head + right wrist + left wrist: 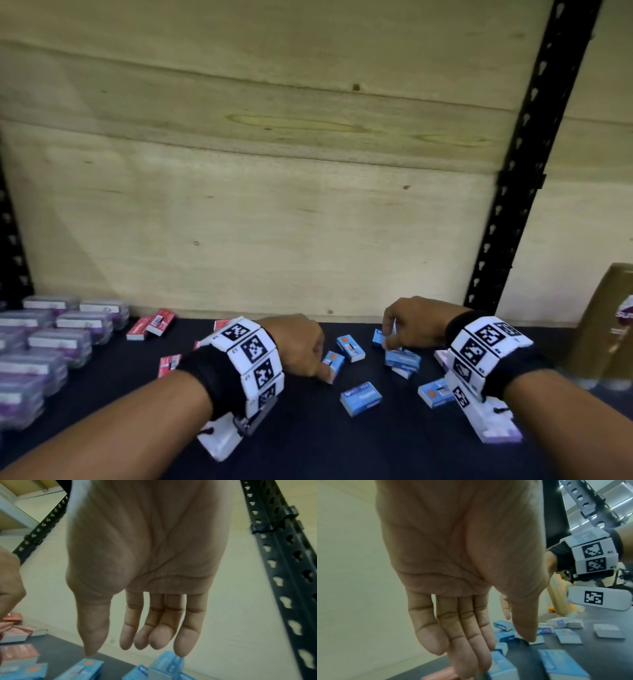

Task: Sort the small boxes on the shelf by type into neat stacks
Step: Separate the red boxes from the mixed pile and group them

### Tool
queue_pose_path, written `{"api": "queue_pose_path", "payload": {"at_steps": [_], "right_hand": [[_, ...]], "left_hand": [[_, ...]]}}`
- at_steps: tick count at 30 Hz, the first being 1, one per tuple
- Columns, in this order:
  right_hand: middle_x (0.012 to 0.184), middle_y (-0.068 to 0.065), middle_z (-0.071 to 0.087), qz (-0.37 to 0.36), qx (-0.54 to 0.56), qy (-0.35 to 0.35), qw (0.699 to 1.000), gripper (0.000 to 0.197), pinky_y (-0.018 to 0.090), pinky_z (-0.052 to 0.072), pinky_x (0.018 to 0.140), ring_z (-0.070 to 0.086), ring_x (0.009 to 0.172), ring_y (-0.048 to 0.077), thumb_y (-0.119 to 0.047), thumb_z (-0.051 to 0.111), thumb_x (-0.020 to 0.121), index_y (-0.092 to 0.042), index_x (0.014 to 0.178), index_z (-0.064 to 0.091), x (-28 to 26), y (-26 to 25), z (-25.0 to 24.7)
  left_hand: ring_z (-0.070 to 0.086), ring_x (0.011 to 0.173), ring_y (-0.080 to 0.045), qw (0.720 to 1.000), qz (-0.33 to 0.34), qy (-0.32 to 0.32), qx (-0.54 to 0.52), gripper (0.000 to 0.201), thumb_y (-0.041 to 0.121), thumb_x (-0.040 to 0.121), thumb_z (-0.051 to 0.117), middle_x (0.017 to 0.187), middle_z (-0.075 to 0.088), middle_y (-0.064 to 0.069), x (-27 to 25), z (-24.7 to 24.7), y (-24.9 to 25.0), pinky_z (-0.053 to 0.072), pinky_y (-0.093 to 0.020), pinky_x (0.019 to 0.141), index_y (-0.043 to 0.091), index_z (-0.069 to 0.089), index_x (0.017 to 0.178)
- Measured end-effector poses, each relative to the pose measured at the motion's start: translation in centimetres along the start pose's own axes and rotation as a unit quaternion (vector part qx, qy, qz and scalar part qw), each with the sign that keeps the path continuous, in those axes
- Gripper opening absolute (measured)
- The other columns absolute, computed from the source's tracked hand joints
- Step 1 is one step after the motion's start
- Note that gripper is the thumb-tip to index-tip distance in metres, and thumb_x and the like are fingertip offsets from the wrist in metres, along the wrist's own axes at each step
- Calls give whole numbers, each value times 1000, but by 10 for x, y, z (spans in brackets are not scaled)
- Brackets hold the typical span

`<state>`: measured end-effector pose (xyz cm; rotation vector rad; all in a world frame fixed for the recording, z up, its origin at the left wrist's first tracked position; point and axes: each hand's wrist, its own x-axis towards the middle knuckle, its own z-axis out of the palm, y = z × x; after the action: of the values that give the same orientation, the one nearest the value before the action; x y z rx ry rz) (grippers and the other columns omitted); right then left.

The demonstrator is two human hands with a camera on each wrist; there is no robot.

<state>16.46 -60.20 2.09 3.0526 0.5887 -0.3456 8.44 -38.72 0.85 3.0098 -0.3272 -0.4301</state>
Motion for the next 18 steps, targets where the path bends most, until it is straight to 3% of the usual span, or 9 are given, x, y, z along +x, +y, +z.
{"api": "queue_pose_path", "payload": {"at_steps": [6, 12, 18], "right_hand": [[103, -7, 64, -62, -2, 10, 998, 26, 29, 49, 81, 61, 94, 14, -46, 67, 86, -29, 105, 65, 26, -52, -9], [105, -6, 66, -113, 2, 3, 994, 23, 32, 51, 86, 62, 96, 15, -45, 68, 84, -31, 102, 63, 63, -120, -17], [116, -4, 64, -184, -30, -26, 982, 29, 29, 46, 84, 59, 100, 18, -33, 62, 92, -27, 120, 61, 101, -186, -18]], "left_hand": [[63, 93, -17, 996, -81, 24, 4, 35, 53, 85, 64, 100, 68, 4, -31, -20, -70, 53, -34, 86, 21, 66, 101], [63, 88, -17, 982, -176, 54, 42, 24, 44, 85, 68, 90, 63, 7, -51, -34, -147, 48, -27, 75, 23, 67, 97], [61, 83, -13, 971, -234, 37, 40, 19, 28, 83, 72, 99, 66, 7, -43, -40, -207, 47, -22, 70, 24, 71, 102]]}}
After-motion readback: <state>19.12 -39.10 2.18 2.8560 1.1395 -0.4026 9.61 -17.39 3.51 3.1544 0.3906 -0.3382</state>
